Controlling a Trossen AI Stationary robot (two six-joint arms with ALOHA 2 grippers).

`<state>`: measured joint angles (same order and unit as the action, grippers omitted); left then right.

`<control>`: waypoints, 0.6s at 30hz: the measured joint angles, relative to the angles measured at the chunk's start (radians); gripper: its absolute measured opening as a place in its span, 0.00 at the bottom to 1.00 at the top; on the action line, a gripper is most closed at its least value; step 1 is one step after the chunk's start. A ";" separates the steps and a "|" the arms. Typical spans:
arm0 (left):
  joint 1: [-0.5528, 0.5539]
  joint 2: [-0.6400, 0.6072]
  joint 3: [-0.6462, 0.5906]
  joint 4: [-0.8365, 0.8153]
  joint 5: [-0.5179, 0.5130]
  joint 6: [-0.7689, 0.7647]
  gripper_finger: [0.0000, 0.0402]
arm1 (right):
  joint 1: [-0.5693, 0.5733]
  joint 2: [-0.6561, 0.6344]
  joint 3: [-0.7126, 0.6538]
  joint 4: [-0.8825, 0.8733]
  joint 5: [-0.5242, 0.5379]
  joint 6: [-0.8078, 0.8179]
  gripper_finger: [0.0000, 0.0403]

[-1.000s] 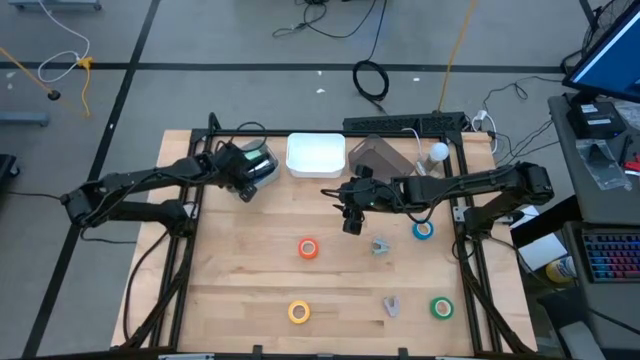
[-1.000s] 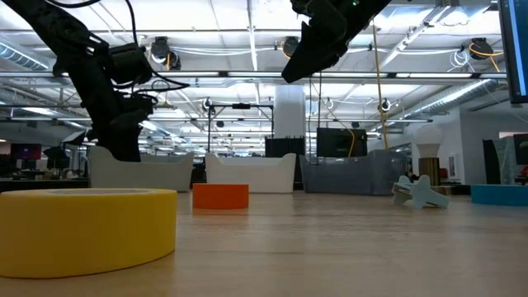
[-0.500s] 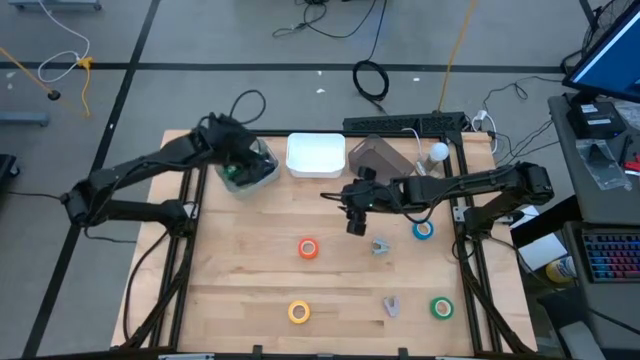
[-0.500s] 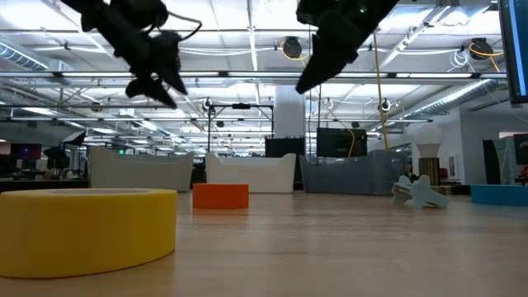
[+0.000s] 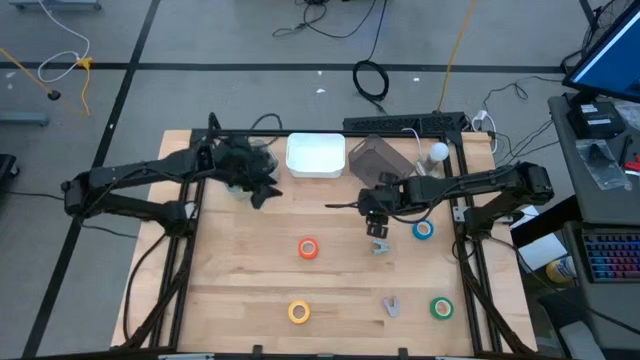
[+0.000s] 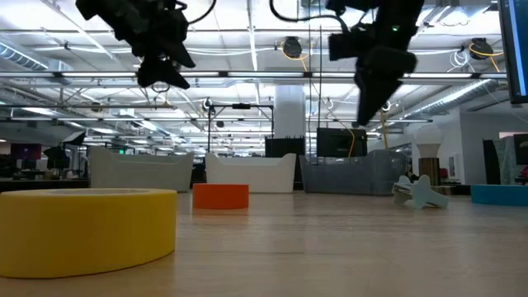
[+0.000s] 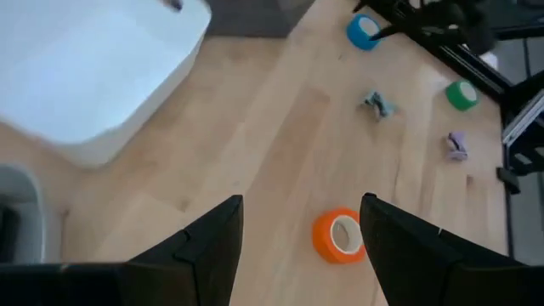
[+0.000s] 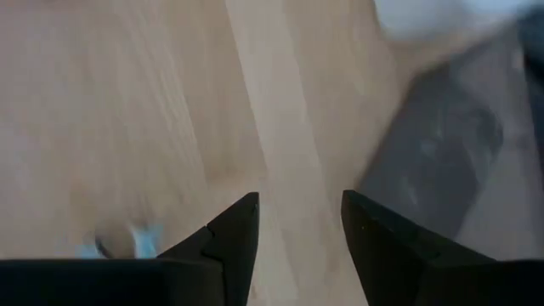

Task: Pick and place Stapler, Stapler remover, tape
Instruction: Put the blue tape into the white bin

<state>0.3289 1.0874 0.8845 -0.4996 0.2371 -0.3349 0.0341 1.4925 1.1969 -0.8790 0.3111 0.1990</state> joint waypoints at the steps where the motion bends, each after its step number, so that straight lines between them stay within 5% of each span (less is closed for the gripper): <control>1: -0.022 0.000 0.000 0.012 -0.024 0.001 0.59 | 0.000 0.000 0.000 -0.041 0.000 0.015 0.39; 10: -0.142 0.000 0.000 0.175 -0.108 0.016 0.59 | 0.015 0.000 0.000 -0.379 -0.075 0.104 0.38; 18: -0.192 0.000 0.000 0.244 -0.118 0.032 0.59 | 0.089 -0.016 -0.006 -0.502 -0.158 0.134 0.39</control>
<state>0.1368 1.0878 0.8841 -0.2556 0.1194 -0.3028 0.1236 1.4762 1.1906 -1.3809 0.1532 0.3333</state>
